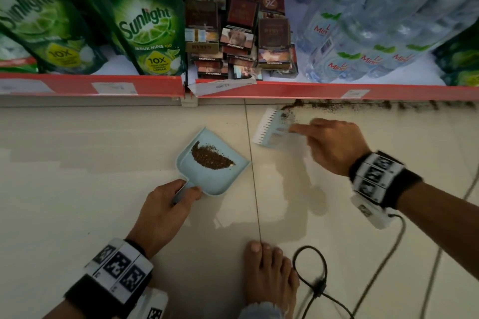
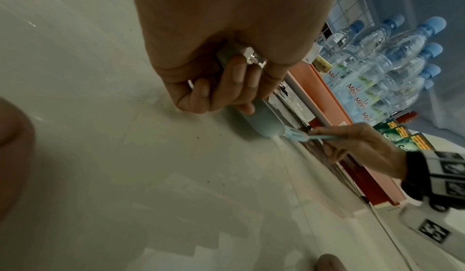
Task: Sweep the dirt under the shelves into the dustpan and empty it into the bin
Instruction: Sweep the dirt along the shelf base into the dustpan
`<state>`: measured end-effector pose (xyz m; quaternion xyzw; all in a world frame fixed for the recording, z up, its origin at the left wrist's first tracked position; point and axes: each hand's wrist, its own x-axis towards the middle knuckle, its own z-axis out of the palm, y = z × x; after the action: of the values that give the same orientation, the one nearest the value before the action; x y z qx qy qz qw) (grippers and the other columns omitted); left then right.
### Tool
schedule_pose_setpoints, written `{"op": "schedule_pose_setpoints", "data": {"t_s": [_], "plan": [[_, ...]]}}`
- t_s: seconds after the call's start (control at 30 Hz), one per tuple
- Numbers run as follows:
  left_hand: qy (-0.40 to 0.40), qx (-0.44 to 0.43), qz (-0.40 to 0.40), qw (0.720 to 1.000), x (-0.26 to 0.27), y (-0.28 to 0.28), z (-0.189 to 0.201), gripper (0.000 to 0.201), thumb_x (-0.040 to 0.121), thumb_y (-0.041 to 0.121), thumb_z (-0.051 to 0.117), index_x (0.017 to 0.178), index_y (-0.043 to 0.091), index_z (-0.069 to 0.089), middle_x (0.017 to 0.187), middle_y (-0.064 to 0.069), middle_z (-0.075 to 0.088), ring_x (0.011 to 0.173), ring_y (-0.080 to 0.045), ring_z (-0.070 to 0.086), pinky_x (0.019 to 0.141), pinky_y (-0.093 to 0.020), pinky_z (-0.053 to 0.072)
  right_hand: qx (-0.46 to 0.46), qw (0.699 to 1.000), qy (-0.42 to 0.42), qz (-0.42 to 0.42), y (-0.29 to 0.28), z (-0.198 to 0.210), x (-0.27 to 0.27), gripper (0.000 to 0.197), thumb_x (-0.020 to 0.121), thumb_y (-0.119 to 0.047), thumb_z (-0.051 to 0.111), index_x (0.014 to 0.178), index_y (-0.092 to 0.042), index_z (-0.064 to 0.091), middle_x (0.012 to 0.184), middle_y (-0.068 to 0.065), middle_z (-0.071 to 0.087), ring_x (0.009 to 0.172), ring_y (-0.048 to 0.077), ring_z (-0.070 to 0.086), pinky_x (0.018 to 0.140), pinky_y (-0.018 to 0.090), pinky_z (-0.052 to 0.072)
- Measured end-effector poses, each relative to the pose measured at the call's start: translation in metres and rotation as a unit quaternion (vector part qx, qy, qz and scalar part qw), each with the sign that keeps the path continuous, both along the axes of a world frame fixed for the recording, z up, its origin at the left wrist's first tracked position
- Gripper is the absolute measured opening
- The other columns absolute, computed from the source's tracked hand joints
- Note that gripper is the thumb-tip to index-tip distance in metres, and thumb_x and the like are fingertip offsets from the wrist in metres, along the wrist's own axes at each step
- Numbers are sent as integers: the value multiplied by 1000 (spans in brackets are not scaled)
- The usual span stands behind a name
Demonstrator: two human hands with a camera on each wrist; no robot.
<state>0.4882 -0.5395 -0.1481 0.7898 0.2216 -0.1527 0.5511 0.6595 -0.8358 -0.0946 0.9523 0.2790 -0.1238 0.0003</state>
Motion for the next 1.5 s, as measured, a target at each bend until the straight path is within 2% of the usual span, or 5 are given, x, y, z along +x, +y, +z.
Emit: {"op": "schedule_pose_setpoints", "data": {"t_s": [0.43, 0.63, 0.8, 1.23, 1.5], "plan": [[-2, -4, -30, 1000, 9, -10, -1, 30, 96, 25, 60, 75, 4, 65, 48, 10, 49, 47, -3, 42, 55, -27, 36, 205, 979, 14, 4, 68, -9, 9, 51, 87, -11, 44, 133, -22, 61, 102, -1, 73, 87, 26, 69, 74, 41, 56], [-5, 4, -5, 1000, 10, 0, -3, 31, 95, 27, 60, 77, 2, 65, 47, 10, 48, 47, -3, 42, 55, -29, 36, 123, 992, 20, -37, 106, -29, 2, 62, 87, -15, 43, 145, -37, 40, 116, 2, 67, 91, 34, 65, 76, 42, 54], [-20, 11, 6, 1000, 10, 6, -10, 36, 94, 28, 60, 82, -6, 62, 50, 11, 45, 49, -2, 40, 51, -18, 34, 46, 999, -17, -9, 62, -20, 4, 55, 84, -20, 46, 137, -34, 53, 111, 6, 68, 87, 37, 67, 69, 41, 51], [-18, -11, -7, 1000, 19, 3, -13, 29, 97, 28, 60, 71, 16, 66, 46, 10, 49, 45, -4, 41, 55, -29, 36, 266, 957, 1, -119, 107, -43, 6, 49, 87, -16, 44, 132, -23, 60, 109, 8, 70, 96, 34, 65, 79, 41, 55], [-9, -26, 6, 1000, 21, 3, -8, 51, 69, 62, 51, 71, 13, 64, 45, 8, 46, 45, -6, 39, 54, -28, 35, 344, 924, 64, -156, 120, -51, 19, 31, 89, -14, 60, 118, -18, 71, 104, 3, 73, 92, 21, 67, 86, 32, 54]]}}
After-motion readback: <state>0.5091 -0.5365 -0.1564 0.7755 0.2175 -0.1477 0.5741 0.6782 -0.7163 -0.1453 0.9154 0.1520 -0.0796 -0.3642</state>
